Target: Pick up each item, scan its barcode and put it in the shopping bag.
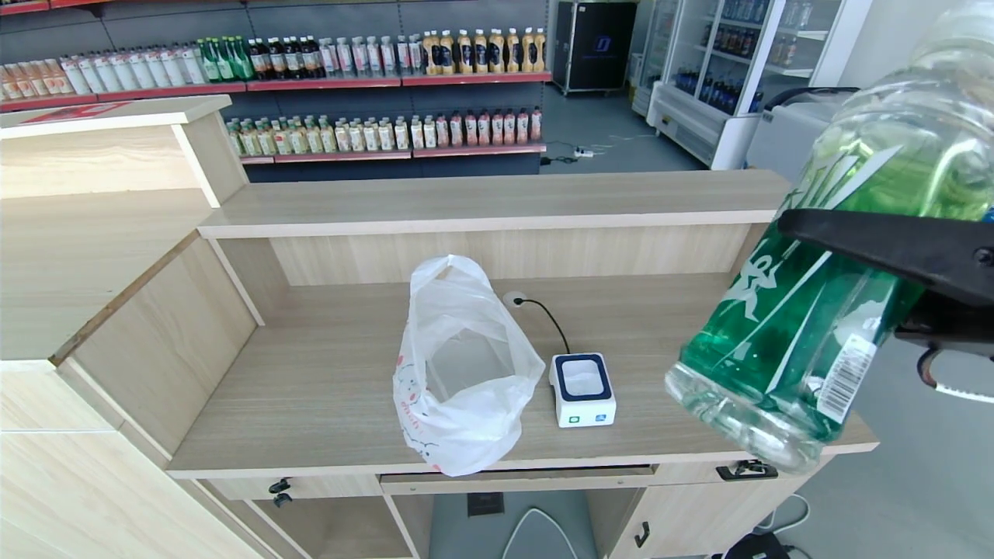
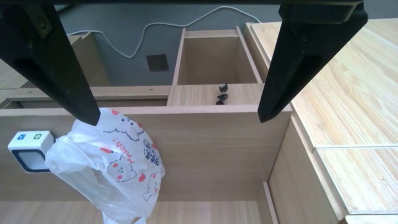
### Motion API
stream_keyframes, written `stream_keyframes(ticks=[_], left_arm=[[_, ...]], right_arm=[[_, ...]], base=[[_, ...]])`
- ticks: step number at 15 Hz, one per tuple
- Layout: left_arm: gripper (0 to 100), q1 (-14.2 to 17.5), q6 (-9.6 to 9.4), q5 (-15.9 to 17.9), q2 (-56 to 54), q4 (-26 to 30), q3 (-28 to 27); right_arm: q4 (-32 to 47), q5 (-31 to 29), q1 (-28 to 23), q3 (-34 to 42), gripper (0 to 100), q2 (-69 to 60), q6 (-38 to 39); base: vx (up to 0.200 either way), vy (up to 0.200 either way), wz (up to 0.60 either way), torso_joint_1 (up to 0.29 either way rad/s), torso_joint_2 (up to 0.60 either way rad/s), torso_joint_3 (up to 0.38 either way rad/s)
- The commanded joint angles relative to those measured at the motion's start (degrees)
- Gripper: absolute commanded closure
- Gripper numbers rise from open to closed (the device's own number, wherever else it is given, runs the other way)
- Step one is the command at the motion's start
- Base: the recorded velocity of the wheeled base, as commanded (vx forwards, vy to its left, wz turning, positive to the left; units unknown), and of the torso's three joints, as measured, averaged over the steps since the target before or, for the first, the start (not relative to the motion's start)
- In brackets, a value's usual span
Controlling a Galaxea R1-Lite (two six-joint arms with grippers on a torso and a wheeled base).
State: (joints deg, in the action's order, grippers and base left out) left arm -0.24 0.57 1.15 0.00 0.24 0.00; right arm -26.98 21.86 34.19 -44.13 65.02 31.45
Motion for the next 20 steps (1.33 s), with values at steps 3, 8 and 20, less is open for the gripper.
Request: stream_keyframes(ticks=[3,8,20], left_arm=[[0,0.0,0.04,0.0,0.1,0.0,0.0],[0,0.0,0.04,0.0,0.1,0.0,0.0],[0,0.0,0.04,0.0,0.1,0.0,0.0]], right_arm=[[0.0,0.4,1.2,-0.1,100,-1.3,1.8],[0.3,5.4,3.1,-1.0,100,-1.3,1.5],[1.9,-0.9,8.4,-8.5,100,4.8,0.5]], base=[[0.0,0.0,0.0,0.0,0.0,0.0],[0.0,0.0,0.0,0.0,0.0,0.0],[0.0,0.0,0.0,0.0,0.0,0.0]])
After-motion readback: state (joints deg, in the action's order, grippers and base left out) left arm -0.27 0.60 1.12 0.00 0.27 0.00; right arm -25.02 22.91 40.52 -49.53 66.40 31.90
